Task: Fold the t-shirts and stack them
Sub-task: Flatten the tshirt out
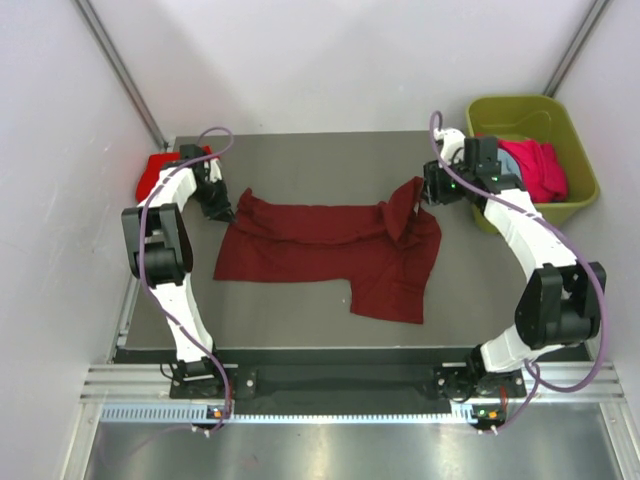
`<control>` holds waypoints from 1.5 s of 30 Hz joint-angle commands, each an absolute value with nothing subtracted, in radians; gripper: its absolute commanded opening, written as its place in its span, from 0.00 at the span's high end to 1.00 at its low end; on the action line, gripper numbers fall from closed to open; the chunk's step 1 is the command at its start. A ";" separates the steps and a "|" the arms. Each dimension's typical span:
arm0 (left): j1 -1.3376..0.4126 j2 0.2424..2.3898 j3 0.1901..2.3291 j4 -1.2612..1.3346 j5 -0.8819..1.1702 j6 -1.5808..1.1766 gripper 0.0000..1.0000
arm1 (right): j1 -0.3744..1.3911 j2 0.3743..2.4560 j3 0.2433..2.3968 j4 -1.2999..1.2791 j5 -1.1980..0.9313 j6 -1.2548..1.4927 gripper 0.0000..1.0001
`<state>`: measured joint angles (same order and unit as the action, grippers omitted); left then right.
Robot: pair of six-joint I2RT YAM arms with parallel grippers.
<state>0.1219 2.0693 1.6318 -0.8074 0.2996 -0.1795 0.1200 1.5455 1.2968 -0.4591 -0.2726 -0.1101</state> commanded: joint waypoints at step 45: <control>0.127 1.933 1.595 -0.784 0.302 -0.180 1.00 | 0.239 1.566 1.146 -0.374 -0.149 -0.482 1.00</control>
